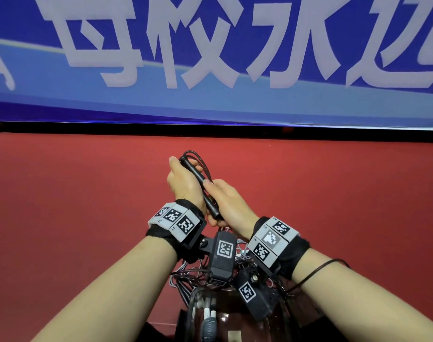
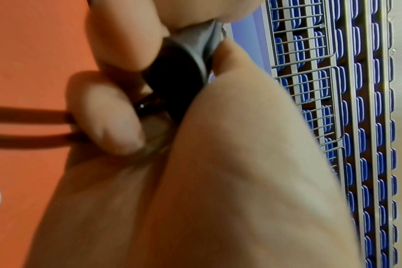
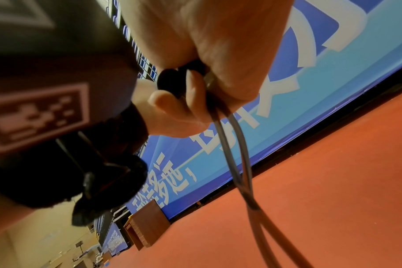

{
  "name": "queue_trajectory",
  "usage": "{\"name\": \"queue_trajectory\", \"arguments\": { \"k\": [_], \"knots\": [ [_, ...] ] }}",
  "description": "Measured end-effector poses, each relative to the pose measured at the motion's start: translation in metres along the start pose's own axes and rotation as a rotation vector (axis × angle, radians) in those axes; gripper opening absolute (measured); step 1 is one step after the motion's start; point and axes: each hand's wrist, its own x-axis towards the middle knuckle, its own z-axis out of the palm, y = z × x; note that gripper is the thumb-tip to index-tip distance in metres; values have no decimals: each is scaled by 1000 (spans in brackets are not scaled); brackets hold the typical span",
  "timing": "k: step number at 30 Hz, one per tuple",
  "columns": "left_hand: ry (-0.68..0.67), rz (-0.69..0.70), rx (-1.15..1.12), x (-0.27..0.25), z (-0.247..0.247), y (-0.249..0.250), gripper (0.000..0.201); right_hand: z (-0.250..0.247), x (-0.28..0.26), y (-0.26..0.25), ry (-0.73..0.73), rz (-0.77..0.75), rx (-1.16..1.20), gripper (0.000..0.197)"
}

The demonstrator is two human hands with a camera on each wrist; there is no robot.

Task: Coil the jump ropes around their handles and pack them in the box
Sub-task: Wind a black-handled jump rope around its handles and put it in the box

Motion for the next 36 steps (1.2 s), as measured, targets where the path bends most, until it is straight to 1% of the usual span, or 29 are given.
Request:
{"name": "queue_trajectory", "arguments": {
  "k": [2, 10, 15, 18, 19, 21, 23, 25, 27, 29, 32, 34, 36],
  "knots": [
    [3, -17, -8, 2, 0, 1, 50, -1, 0, -1, -31, -6, -11, 18],
    [40, -38, -3, 6, -2, 2, 48, -4, 1, 1, -87, 18, -40, 18],
    [36, -34, -18, 5, -2, 2, 46, -5, 2, 1, -97, 26, -43, 18],
    [0, -36, -33, 6, -3, 1, 39, -8, 2, -2, -115, 39, -32, 18],
    [-27, -27, -23, 7, -4, 1, 36, -11, 3, -5, -130, 43, -17, 18],
    [-113, -15, 73, 11, -6, 2, 31, -21, 6, -11, -150, 46, -7, 15],
    [-256, -27, 216, 18, -9, 7, 23, -38, 8, -17, -139, 63, -30, 14],
    [-420, -61, 335, 22, -13, 12, 20, -56, 9, -21, -120, 100, -62, 15],
    [-529, -112, 480, 24, -20, 16, 18, -71, 8, -21, -125, 124, -140, 17],
    [-594, -202, 605, 24, -26, 17, 15, -80, 8, -19, -157, 138, -245, 15],
    [-691, -346, 766, 21, -29, 17, 9, -83, 8, -16, -195, 161, -300, 9],
    [-744, -387, 820, 20, -29, 18, 14, -83, 8, -16, -204, 168, -307, 8],
    [-777, -398, 841, 19, -30, 20, 17, -84, 9, -17, -211, 168, -303, 8]
  ]
}}
